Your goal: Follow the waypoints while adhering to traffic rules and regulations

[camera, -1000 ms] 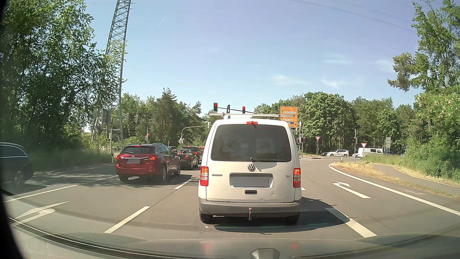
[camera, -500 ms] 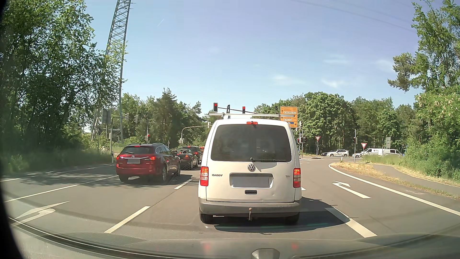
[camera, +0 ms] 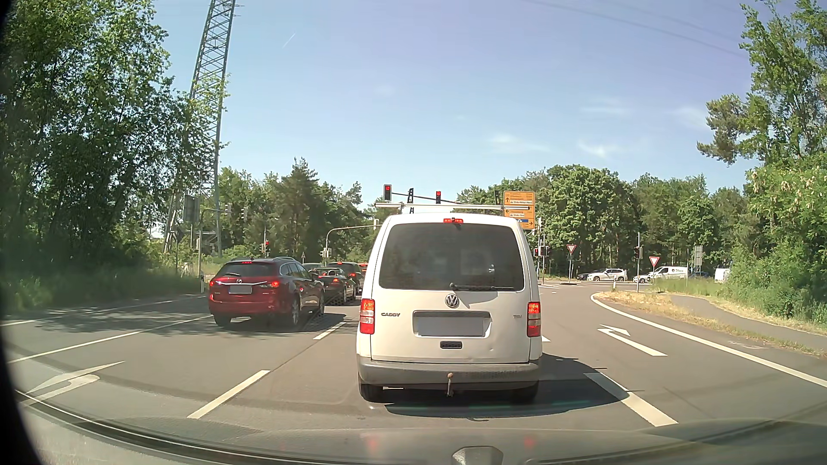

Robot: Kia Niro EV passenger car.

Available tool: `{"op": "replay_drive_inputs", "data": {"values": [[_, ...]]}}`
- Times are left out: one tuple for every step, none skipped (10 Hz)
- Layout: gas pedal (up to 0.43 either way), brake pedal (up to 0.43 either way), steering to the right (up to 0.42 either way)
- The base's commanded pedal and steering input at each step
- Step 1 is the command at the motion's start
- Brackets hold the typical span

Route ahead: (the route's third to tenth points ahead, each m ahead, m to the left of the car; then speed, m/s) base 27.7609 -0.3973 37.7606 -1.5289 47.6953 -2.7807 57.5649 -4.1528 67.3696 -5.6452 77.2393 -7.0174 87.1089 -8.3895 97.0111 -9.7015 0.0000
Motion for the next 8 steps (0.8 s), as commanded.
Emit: {"op": "replay_drive_inputs", "data": {"values": [[0.0,0.25,0.007],[0.0,0.256,0.007],[0.0,0.25,0.007],[0.0,0.25,0.006],[0.0,0.25,0.007],[0.0,0.25,0.007],[0.0,0.25,0.007],[0.0,0.256,0.007]]}}
